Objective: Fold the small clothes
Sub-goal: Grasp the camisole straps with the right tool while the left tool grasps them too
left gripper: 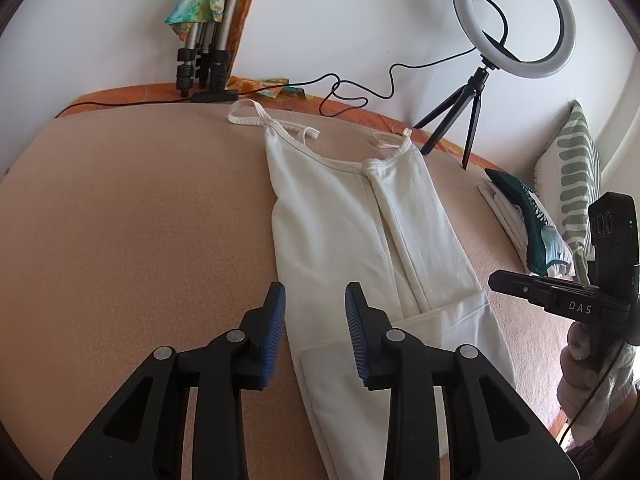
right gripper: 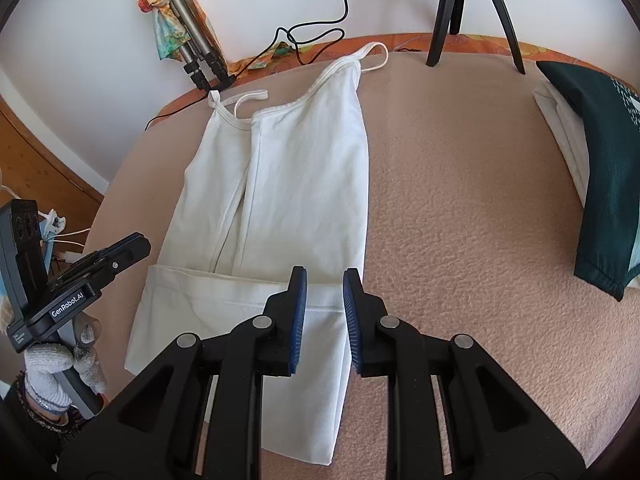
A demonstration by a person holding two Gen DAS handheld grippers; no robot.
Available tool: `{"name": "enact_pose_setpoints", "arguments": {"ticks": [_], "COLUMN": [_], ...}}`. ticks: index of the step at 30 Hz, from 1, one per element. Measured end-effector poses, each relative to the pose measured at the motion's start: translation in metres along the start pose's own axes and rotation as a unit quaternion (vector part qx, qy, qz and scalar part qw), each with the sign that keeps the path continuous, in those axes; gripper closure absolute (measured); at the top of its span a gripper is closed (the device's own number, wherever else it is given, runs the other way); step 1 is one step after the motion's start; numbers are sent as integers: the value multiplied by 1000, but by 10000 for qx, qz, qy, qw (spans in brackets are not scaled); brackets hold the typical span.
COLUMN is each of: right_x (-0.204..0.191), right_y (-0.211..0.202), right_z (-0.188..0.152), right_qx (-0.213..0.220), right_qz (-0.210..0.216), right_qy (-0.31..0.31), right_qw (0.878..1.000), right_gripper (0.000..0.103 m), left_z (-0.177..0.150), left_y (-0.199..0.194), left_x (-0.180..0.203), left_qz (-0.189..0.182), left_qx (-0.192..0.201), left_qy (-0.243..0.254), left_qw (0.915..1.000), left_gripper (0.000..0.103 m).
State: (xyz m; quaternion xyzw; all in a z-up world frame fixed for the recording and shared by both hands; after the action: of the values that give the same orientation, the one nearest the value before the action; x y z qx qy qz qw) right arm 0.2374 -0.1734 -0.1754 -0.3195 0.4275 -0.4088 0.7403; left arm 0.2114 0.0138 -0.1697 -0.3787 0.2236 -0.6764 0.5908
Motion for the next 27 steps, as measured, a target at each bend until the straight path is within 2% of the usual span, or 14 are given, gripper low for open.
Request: {"name": "enact_pose_setpoints", "arguments": {"ticks": [1, 3, 5, 9, 13, 22, 23, 24, 26, 27], "right_x": [0, 3, 5, 16, 27, 34, 34, 35, 38, 40], "right_y": [-2, -3, -3, 5, 31, 81, 86, 91, 96, 97], "right_z": [5, 17, 31, 60, 89, 123, 125, 126, 126, 127], "right_qx": [19, 79, 152, 145, 131, 75, 34, 24, -33, -19], "right_qz": [-8, -48, -26, 122, 211, 771, 744, 719, 693, 678], "right_qy": [-39, -141, -208, -147, 39, 142, 111, 85, 36, 43], "right_qw": [10000, 9999, 9997, 9997, 9997, 9969, 9972, 9974, 9976, 9977], "right_gripper": [80, 61, 54, 54, 54, 54, 57, 70, 86, 87], "left_z": [5, 16, 24, 43, 60, 81, 82, 83, 85, 86], "left_y": [1, 3, 8, 25, 42, 78, 82, 85, 91, 93], "left_x": [-2, -8, -14, -28, -34, -39, -40, -40, -40, -40], "left_qz": [-1, -77, -121, -197, -324, -523, -552, -574, -599, -603], "left_qx": [44, 103, 75, 14, -43, -151, -164, -170, -174, -177], "left_qy": [-38, -114, -165, -317, -498, -574, -586, -604, -606, -600], "left_qw": [10000, 9999, 9998, 9993, 9982, 9969, 9966, 9964, 9962, 9962], "left_gripper": [56, 55, 53, 53, 53, 53, 53, 53, 53, 53]}}
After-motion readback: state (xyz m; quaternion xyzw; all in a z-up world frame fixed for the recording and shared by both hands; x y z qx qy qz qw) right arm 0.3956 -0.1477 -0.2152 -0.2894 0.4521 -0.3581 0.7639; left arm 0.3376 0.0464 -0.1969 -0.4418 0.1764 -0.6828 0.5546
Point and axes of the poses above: each gripper's, at about its wrist camera, not at the fingertips, and y roughly the way its jaws point, x to its right, z to its top, the point moved 8 cm from there along y, roughly the way its jaws point, and after that the axes turned 5 degrees about z, right-handed, at the moved point
